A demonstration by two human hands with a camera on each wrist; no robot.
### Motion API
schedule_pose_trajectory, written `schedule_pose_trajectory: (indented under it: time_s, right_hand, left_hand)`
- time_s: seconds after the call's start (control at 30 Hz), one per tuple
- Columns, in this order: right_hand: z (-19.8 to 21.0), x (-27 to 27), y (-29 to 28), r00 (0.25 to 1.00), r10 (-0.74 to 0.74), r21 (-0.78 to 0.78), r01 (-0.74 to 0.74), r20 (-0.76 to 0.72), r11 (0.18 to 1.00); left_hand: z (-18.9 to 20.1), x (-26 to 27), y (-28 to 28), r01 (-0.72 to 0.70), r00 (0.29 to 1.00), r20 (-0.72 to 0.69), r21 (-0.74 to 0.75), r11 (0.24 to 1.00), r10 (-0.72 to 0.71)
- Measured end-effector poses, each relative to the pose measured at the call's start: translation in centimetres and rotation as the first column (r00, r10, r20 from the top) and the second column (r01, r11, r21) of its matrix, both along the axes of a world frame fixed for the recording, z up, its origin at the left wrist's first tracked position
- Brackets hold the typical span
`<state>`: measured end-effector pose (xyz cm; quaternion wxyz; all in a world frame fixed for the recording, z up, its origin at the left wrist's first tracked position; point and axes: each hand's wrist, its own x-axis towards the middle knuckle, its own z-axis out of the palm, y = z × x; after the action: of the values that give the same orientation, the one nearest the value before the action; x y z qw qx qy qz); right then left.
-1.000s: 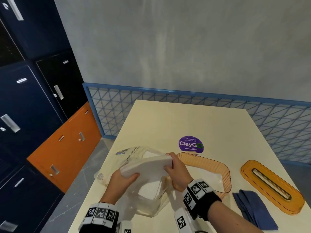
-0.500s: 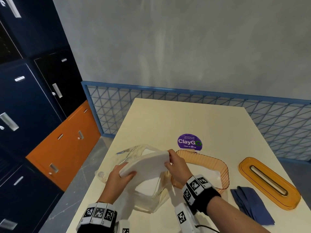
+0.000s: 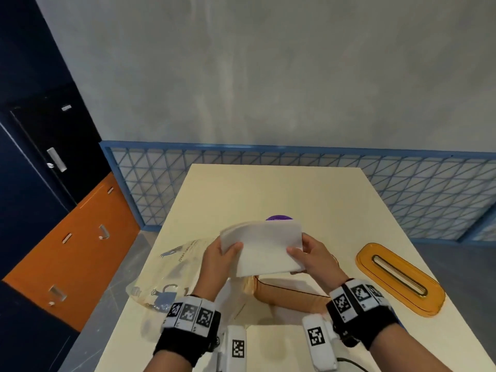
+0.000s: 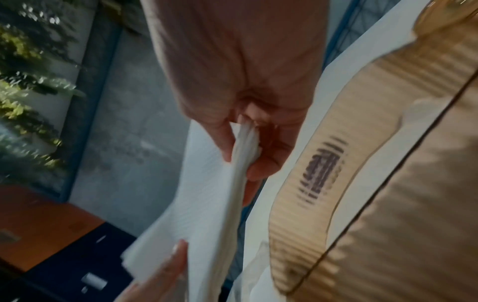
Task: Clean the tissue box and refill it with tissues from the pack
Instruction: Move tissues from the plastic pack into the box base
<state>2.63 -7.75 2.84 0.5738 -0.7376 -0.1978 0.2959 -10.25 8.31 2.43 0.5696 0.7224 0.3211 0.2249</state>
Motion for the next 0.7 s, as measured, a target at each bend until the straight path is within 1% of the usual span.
schedule_pose_trajectory:
  time_s: [0.13, 0.17, 0.2, 0.3, 0.4, 0.47, 0.53, 0.63, 0.7]
  right_hand:
    - [-1.1, 2.2, -3.4, 0.989, -0.124, -0.146, 0.111, -0.083, 0.983]
    - [-1.4, 2.7, -3.8, 0.986, -0.147, -0.198, 0.13, -0.073, 0.972]
    - [-1.7, 3.0, -4.2, 0.988, -0.149, -0.275, 0.135, -0.029, 0.952]
    - [-2.3, 3.7, -4.5, 0.988, -0.064, -0.516, 0.129, 0.141, 0.847]
    - [-2.0, 3.5, -4.1, 0.98, 0.026, -0.653, 0.113, 0.198, 0.749]
    - [-1.7, 3.5, -3.7, 0.975, 0.081, -0.719, 0.096, 0.208, 0.689]
    - [-1.7, 3.4, -3.4, 0.972, 0.113, -0.762, 0.089, 0.208, 0.642]
    - [-2.1, 3.4, -2.9, 0.967, 0.139, -0.809, 0.097, 0.215, 0.58]
    - [-2.0, 3.3, -2.7, 0.962, 0.163, -0.834, 0.1, 0.221, 0.542]
  left_hand:
    - [-1.4, 5.0, -1.7, 0.142, 0.975, -0.177, 0.041, 0.989, -0.132]
    - [-1.9, 6.0, -2.2, 0.162, 0.963, -0.227, 0.049, 0.986, -0.147]
    - [-2.3, 6.7, -2.7, 0.182, 0.948, -0.278, 0.062, 0.981, -0.158]
    - [-3.7, 8.1, -3.8, 0.257, 0.9, -0.398, 0.16, 0.953, -0.176]
    - [-4.4, 8.6, -4.4, 0.306, 0.873, -0.462, 0.264, 0.914, -0.159]
    - [-4.5, 9.0, -4.7, 0.352, 0.835, -0.531, 0.31, 0.883, -0.147]
    - [-4.3, 9.3, -5.0, 0.388, 0.792, -0.595, 0.322, 0.863, -0.134]
    - [-4.1, 9.6, -5.2, 0.416, 0.748, -0.652, 0.316, 0.853, -0.123]
    - [-4.3, 9.8, -5.3, 0.443, 0.721, -0.684, 0.339, 0.83, -0.106]
